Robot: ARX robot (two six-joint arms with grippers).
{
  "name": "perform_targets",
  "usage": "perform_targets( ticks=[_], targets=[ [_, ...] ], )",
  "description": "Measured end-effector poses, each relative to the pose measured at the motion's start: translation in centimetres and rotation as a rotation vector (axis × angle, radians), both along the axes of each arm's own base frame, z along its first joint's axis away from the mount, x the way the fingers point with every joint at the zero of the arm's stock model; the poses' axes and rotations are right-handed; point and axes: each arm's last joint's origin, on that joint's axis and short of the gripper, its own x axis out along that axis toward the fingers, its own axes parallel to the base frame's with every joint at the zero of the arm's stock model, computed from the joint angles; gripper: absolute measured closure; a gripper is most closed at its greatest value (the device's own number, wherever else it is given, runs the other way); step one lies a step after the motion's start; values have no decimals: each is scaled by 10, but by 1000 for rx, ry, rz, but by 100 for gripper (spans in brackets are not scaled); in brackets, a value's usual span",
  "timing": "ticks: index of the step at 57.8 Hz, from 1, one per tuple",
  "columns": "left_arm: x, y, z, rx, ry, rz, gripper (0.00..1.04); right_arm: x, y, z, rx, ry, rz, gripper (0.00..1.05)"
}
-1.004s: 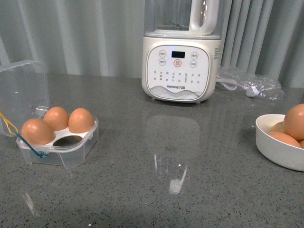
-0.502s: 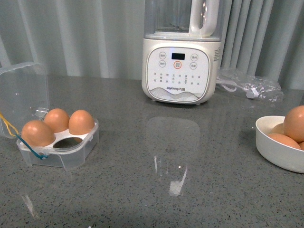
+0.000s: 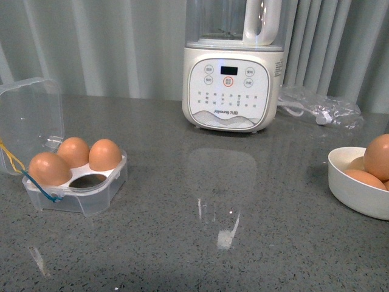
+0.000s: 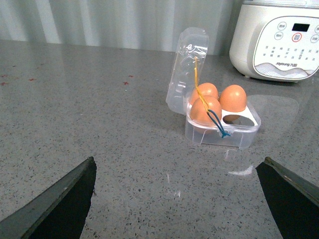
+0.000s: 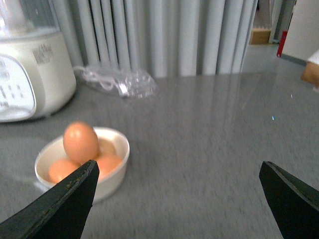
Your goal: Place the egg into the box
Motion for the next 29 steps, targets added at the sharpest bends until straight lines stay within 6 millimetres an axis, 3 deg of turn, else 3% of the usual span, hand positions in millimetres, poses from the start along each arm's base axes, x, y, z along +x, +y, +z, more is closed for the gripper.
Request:
perform_targets(
  ticks=[11,20,29],
  targets=[
    [0,0,0,0,0,0,7,56,2,23,-1,49,60,7],
    [0,0,0,0,0,0,7,110,13,41,48,206,211,7],
    [0,0,0,0,0,0,7,123,24,51,51,297,308,7]
  ],
)
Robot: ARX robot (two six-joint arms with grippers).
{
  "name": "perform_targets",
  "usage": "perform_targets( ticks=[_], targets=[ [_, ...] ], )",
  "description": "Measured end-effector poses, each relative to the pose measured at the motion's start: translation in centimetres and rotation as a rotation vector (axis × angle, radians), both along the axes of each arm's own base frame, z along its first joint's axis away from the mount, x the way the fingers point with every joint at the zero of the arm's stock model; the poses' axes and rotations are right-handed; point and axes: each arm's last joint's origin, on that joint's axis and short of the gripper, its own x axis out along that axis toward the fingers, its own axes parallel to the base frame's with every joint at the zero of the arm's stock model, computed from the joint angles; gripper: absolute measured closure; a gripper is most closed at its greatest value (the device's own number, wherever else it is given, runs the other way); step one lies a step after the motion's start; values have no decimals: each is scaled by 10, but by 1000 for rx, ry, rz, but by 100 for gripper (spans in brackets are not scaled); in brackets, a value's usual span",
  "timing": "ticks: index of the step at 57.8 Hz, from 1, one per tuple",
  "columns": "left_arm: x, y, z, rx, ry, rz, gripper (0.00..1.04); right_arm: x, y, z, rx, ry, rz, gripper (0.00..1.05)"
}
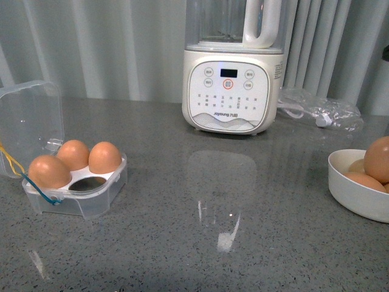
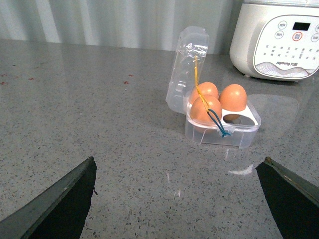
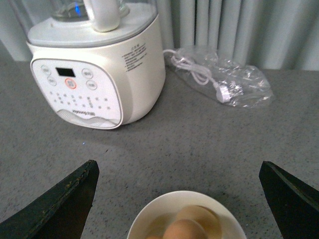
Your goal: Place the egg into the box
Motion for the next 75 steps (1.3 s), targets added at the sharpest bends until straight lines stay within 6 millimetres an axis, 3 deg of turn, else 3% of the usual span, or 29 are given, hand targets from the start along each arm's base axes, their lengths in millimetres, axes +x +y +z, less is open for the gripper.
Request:
perform_targets(
  ticks=[22,75],
  targets=[
    [0,0,0,0,0,0,7,-5,3,-19,-131,108,73,7],
    [0,0,0,0,0,0,7,21,-19,-67,-69,211,82,7]
  ],
)
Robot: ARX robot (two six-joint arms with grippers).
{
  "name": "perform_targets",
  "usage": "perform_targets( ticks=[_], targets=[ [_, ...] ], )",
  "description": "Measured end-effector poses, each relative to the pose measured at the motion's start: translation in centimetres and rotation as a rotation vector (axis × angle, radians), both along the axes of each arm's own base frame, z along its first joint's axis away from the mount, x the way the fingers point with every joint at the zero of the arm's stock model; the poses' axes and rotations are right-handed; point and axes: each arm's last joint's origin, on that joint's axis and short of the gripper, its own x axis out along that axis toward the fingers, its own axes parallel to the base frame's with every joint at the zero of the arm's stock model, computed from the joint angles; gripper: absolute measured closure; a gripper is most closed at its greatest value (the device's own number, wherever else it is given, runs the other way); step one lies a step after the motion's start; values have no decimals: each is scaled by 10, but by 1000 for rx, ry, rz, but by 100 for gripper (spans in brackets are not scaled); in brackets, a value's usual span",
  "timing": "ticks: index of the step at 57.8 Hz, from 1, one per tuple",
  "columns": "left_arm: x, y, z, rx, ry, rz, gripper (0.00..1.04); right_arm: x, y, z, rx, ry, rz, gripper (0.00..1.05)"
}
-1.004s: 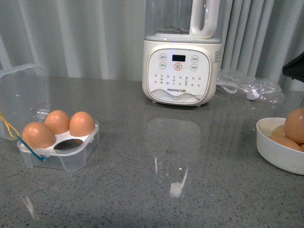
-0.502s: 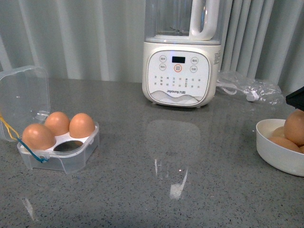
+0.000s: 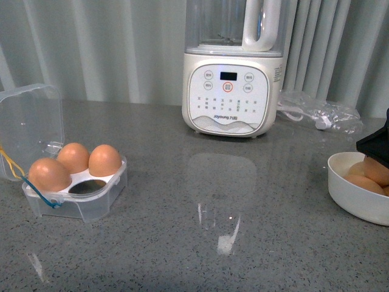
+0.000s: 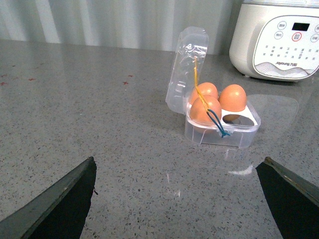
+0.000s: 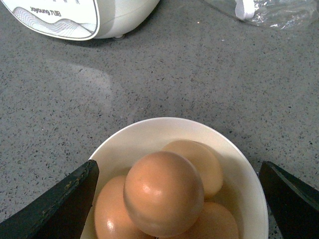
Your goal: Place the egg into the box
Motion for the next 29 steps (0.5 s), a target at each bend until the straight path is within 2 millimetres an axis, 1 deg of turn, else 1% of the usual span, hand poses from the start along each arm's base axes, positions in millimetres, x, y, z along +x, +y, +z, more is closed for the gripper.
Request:
perform_targets(
  ticks=[15,24,29],
  targets=[
    [0,0,0,0,0,0,7,3,0,-12,5,24,6,7],
    [0,0,0,0,0,0,7,4,0,-14,8,26,5,7],
    [0,0,0,0,0,0,7,4,1,-14,8,24,5,17]
  ],
)
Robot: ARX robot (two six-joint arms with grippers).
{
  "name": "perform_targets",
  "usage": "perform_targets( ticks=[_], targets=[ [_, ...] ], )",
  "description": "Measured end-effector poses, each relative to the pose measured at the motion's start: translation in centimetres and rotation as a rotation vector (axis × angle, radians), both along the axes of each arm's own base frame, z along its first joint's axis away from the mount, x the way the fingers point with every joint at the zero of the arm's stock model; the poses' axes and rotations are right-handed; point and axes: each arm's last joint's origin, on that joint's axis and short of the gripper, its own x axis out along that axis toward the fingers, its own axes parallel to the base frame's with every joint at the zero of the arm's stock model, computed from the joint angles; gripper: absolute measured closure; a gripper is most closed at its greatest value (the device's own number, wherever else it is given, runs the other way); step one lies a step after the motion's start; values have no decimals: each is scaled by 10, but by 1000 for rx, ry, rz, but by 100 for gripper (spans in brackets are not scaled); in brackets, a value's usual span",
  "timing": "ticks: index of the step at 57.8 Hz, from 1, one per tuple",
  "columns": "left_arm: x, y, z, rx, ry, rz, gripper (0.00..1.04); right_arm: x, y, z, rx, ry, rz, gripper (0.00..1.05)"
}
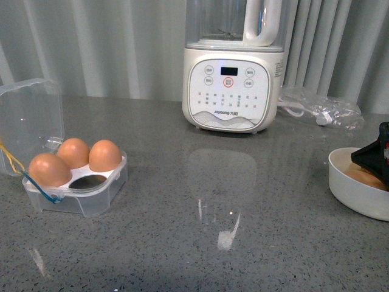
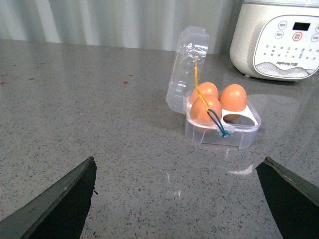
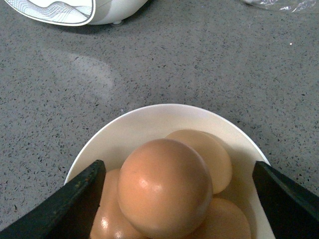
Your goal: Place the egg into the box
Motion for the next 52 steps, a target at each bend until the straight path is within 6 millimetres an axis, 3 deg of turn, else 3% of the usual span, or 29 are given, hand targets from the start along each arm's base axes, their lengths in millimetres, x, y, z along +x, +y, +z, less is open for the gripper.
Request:
perform_targets(
  ticks=[18,32,44,52],
  targets=[
    [0,0,0,0,0,0,7,-1,2,3,-4,-8,7,60],
    [0,0,0,0,0,0,7,-8,5,16,-10,-38,6,62],
    [0,0,0,0,0,0,7,-8,16,51,-15,-147,33,62],
    [0,0,0,0,0,0,7,5,37,80,-5,-231,101,62]
  ],
)
